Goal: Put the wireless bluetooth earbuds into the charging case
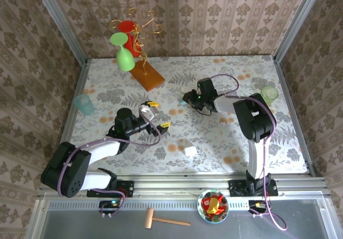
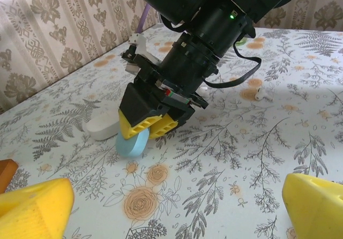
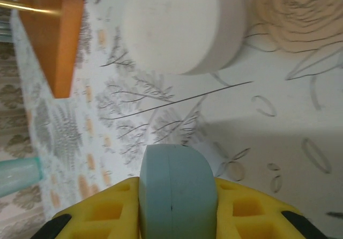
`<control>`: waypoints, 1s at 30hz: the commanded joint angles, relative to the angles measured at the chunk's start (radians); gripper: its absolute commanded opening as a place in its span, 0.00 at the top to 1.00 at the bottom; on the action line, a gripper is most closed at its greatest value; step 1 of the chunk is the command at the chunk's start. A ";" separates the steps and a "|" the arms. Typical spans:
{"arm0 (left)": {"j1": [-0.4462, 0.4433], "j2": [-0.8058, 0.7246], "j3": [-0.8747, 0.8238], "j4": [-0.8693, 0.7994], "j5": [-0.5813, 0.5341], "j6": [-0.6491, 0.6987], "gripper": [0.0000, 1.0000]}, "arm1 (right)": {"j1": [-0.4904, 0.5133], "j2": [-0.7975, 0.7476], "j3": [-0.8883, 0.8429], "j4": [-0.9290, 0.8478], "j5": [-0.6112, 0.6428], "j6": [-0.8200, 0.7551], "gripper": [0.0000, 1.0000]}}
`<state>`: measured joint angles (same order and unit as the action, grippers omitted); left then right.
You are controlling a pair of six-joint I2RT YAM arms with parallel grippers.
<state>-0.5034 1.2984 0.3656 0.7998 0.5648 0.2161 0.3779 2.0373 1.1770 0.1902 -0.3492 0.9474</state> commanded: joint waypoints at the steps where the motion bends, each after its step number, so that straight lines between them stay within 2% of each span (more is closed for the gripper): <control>1: -0.003 -0.003 0.003 -0.014 -0.001 0.034 0.00 | 0.006 0.011 0.042 -0.069 0.081 -0.054 0.80; 4: -0.003 -0.005 0.009 -0.017 -0.006 0.018 0.00 | 0.004 -0.016 0.035 -0.116 0.129 -0.091 0.67; 7: -0.003 -0.016 0.009 -0.016 -0.016 0.000 0.00 | 0.004 -0.082 0.010 -0.162 0.180 -0.147 0.42; 10: 0.001 -0.031 0.010 -0.019 -0.044 -0.016 0.00 | 0.008 -0.180 -0.035 -0.229 0.242 -0.213 0.24; 13: 0.010 -0.034 0.014 -0.025 -0.060 -0.037 0.00 | 0.026 -0.306 -0.118 -0.291 0.314 -0.280 0.12; 16: 0.023 -0.031 0.024 -0.036 -0.077 -0.071 0.00 | 0.061 -0.424 -0.181 -0.392 0.392 -0.333 0.04; 22: 0.040 -0.033 0.028 -0.031 -0.097 -0.125 0.00 | 0.219 -0.622 -0.279 -0.600 0.484 -0.407 0.02; 23: 0.069 -0.034 0.032 -0.038 -0.105 -0.134 0.00 | 0.249 -0.635 -0.282 -0.636 0.500 -0.397 0.01; 27: 0.078 -0.048 0.044 -0.072 -0.139 -0.142 0.00 | 0.392 -0.638 -0.288 -0.782 0.561 -0.293 0.01; 30: 0.081 -0.062 0.045 -0.086 -0.156 -0.143 0.00 | 0.503 -0.638 -0.301 -0.815 0.575 -0.196 0.01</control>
<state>-0.4282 1.2659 0.3794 0.7341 0.4358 0.1005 0.8173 1.4109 0.8940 -0.4973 0.1524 0.6575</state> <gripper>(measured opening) 0.999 0.992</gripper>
